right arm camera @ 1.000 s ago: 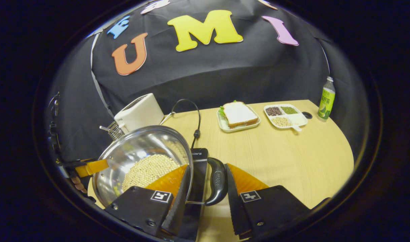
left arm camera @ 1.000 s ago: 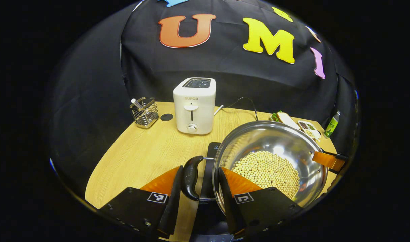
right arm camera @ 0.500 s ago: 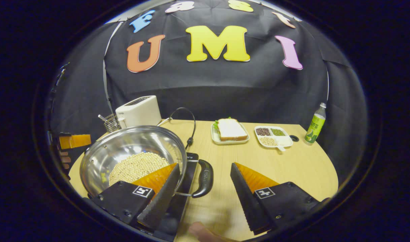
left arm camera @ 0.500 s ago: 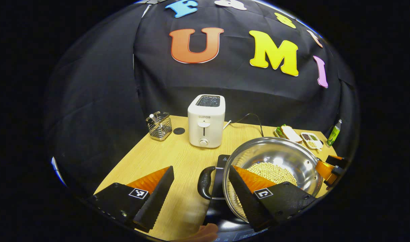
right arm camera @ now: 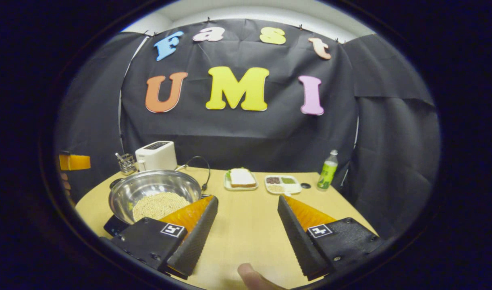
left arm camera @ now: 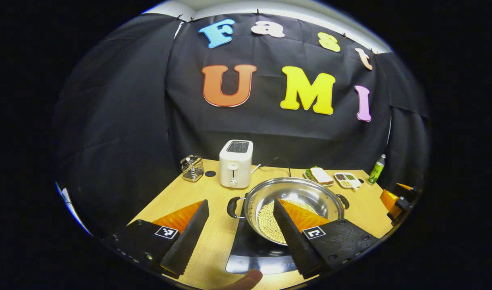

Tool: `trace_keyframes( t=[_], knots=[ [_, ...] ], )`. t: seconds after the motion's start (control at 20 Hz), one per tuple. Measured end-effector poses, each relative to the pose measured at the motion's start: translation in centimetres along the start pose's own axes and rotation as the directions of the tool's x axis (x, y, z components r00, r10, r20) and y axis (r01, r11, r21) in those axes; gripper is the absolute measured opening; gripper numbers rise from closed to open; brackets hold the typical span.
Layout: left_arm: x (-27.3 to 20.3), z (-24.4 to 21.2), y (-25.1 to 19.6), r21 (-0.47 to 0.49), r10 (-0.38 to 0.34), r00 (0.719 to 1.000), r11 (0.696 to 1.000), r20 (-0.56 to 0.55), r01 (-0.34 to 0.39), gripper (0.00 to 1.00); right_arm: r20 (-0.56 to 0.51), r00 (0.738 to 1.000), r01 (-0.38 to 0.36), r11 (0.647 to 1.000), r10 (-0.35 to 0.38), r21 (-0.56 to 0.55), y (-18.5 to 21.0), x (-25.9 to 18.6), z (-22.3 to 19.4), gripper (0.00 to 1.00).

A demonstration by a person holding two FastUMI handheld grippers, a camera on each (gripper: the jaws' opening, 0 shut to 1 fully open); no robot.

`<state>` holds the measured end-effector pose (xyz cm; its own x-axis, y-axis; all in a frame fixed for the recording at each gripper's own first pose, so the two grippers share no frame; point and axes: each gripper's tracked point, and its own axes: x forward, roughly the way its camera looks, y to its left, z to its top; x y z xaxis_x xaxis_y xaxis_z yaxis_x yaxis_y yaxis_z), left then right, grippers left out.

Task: First push the handle of the pot to place it horizontally, then grasp the pot with both hands and set it on the induction cooktop.

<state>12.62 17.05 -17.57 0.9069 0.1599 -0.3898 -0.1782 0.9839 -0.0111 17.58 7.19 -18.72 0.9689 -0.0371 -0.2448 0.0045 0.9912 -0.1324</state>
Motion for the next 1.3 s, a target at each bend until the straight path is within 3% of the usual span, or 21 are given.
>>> trace_keyframes(
  t=[0.2, 0.35, 0.55, 0.7, 0.85, 1.0, 1.2, 1.3],
  knots=[
    [-6.5, 2.3, -1.4, 0.001, 0.008, 0.994, 1.0, 0.109, -0.008, 0.96, 0.07, 0.998, 0.001, 1.0, -0.002, 0.02, -2.2, -6.8, 1.6, 0.96],
    [-11.0, 4.0, -3.5, 0.051, -0.028, 0.979, 0.999, 0.2, 0.018, 0.95, 0.128, 0.992, -0.002, 0.999, -0.005, 0.054, -4.9, -11.4, 2.6, 0.96],
    [-15.7, 5.2, -5.7, 0.066, -0.033, 0.954, 0.998, 0.297, 0.014, 0.95, 0.157, 0.987, 0.009, 0.993, -0.028, 0.117, -8.3, -15.7, 3.0, 0.96],
    [-18.5, 5.6, -8.1, 0.101, -0.068, 0.934, 0.994, 0.352, 0.034, 0.95, 0.188, 0.982, -0.033, 0.986, 0.001, 0.165, -9.4, -18.2, 3.5, 0.96],
    [-20.8, 5.6, -10.8, 0.11, -0.119, 0.905, 0.991, 0.408, 0.08, 0.95, 0.225, 0.974, -0.061, 0.987, 0.026, 0.151, -10.3, -20.3, 3.9, 0.95],
    [-22.2, 4.4, -12.6, 0.105, -0.149, 0.899, 0.988, 0.411, 0.115, 0.95, 0.28, 0.96, -0.043, 0.991, 0.005, 0.13, -11.3, -22.4, 4.6, 0.95],
    [-22.3, 3.8, -12.0, 0.072, -0.082, 0.9, 0.996, 0.428, 0.056, 0.96, 0.378, 0.924, -0.014, 0.98, -0.062, 0.196, -13.1, -24.5, 6.1, 0.95],
    [-22.4, 2.9, -12.0, 0.057, -0.08, 0.909, 0.996, 0.41, 0.062, 0.95, 0.371, 0.924, -0.002, 0.969, -0.093, 0.247, -14.0, -24.3, 5.7, 0.95]
  ],
)
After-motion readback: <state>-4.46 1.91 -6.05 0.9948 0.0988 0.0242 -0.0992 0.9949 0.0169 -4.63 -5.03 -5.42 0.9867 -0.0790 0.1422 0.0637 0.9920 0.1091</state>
